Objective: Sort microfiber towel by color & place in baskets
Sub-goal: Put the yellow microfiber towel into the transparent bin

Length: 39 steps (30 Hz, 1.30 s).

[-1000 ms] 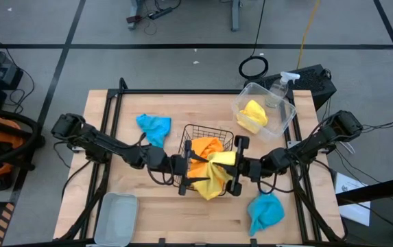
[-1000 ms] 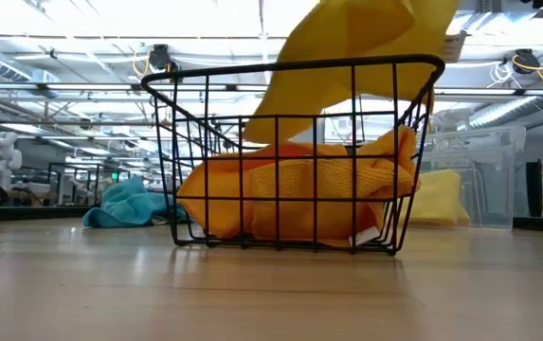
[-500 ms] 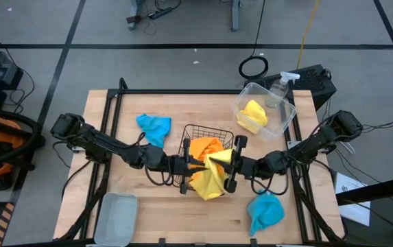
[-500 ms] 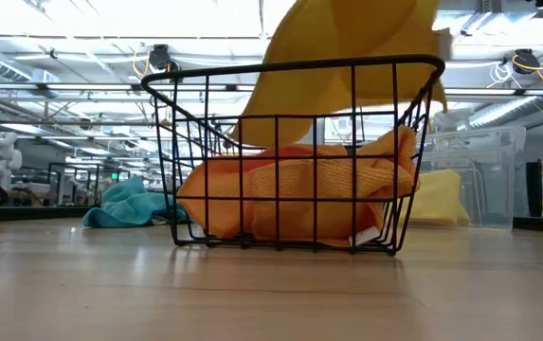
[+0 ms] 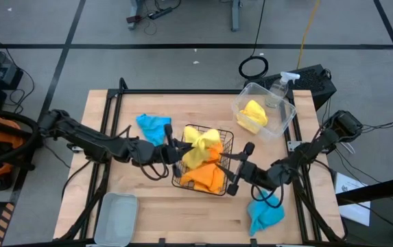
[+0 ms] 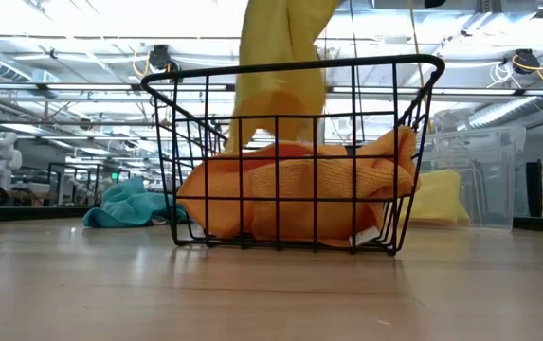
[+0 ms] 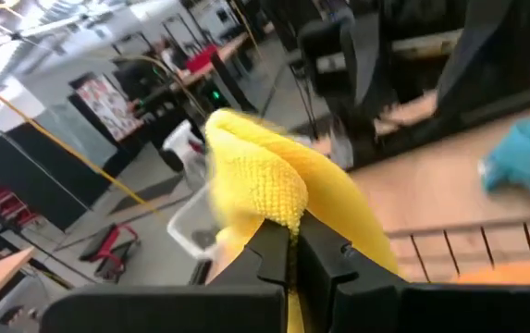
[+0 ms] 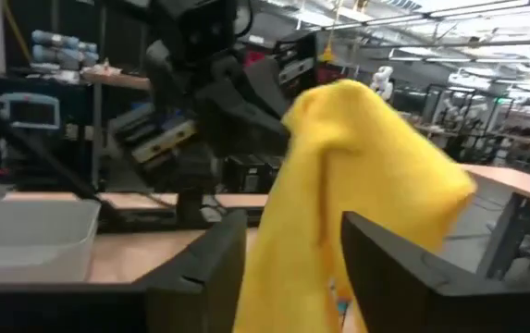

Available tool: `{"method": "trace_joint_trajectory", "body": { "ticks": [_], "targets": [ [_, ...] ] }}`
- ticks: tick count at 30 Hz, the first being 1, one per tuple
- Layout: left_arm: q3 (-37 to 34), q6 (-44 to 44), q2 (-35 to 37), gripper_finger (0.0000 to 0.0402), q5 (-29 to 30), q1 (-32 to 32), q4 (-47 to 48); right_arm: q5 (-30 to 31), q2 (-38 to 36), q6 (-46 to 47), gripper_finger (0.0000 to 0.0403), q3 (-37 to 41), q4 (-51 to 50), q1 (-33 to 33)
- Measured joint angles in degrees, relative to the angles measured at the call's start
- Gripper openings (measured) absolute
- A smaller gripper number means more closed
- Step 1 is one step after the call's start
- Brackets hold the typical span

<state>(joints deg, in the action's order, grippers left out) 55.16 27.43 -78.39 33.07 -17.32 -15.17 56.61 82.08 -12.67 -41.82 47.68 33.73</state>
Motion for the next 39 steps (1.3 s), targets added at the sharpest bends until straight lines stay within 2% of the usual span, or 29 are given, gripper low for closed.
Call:
{"method": "trace_joint_trajectory", "body": {
  "ticks": [7,9,14,18,23,25,33,39],
  "targets": [
    [0.0,-1.2,0.6,0.0006,-1.5,0.0,8.7,-0.1,0.0,-5.9,0.0218,0.0,3.6,-0.3],
    [0.0,-1.5,0.6,0.0006,-4.1,0.0,8.6,-1.1,0.0,-6.3,0.0224,0.0,3.3,-1.3],
    [0.0,-1.5,0.6,0.0006,-13.3,0.0,8.7,-9.4,0.7,-5.1,0.0238,0.0,3.1,-4.4],
    [0.0,-1.2,0.6,0.0006,-19.3,0.0,9.7,-10.7,1.6,-4.0,0.0257,0.0,2.8,-6.0],
    [0.0,-1.5,0.6,0.0006,-19.6,0.0,10.2,-19.1,1.9,2.0,0.0272,0.0,-2.8,-7.2],
    [0.0,-1.5,0.6,0.0006,-19.5,0.0,9.9,-20.7,1.9,4.4,0.0269,0.0,-4.4,-7.4],
    [0.0,-1.6,0.6,0.0006,-19.5,0.1,4.5,-21.0,3.2,6.3,0.0239,0.0,-5.2,-8.7],
    [0.0,-1.6,0.2,0.0006,-19.5,1.6,-1.6,-21.0,5.1,7.6,0.0231,-0.1,-5.5,-10.1]
  ]
}}
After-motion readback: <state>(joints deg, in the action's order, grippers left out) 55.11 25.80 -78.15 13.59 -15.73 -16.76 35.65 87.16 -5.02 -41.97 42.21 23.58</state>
